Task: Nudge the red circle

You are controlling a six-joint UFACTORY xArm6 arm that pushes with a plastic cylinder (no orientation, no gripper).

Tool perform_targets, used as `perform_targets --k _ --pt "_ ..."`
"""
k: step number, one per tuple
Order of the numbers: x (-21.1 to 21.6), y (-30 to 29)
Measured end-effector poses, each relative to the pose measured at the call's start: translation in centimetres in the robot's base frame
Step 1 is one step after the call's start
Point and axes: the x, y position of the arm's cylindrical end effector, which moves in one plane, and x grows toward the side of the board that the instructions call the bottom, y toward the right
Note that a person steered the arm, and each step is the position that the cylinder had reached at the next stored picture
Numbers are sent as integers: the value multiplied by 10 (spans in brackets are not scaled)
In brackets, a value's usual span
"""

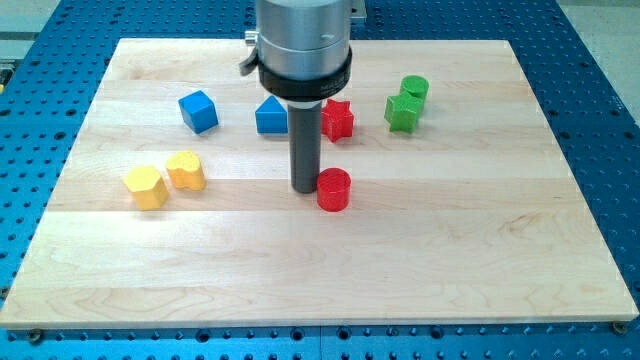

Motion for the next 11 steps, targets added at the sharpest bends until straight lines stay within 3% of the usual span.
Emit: perform_targets --k 1,2,3,7,9,11 --pt "42 -36" --pt "80 -21" --pt "52 2" --pt "14 11" --pt "37 16" --pt "43 66"
